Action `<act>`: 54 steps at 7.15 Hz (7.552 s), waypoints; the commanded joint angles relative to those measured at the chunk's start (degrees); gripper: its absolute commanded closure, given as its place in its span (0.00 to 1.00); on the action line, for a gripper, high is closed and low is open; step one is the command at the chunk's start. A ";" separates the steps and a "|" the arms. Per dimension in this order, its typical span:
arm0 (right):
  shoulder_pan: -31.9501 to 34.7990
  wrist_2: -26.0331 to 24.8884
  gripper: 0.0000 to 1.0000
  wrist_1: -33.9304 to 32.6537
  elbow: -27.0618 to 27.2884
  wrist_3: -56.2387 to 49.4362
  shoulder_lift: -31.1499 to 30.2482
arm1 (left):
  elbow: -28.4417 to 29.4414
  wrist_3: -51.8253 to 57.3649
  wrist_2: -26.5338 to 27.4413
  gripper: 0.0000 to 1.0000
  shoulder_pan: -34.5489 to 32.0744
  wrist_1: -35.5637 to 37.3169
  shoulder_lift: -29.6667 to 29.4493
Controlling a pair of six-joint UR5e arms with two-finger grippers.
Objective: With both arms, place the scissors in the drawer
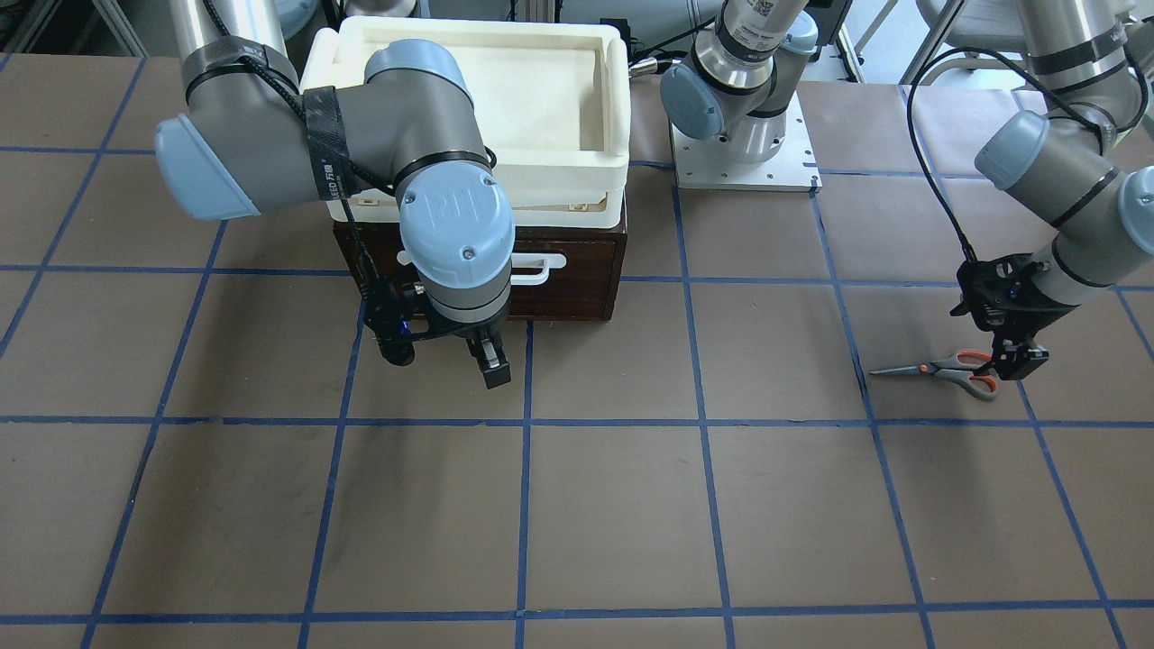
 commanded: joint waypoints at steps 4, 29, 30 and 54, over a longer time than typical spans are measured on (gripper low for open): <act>0.04 2.68 0.00 4.82 0.07 3.23 0.65 | -0.67 4.79 -1.30 0.00 1.92 2.24 -4.26; 0.04 4.44 0.00 0.37 2.71 4.28 2.06 | 12.37 -9.82 -5.26 0.95 -8.68 -3.85 0.73; 0.04 4.35 0.00 -0.26 2.27 4.20 2.06 | 17.30 -16.75 -5.26 0.95 -12.46 -10.27 1.87; -3.22 1.10 0.00 -6.85 -10.20 -5.21 11.02 | 25.70 -62.96 -1.04 0.95 -40.00 -31.86 10.67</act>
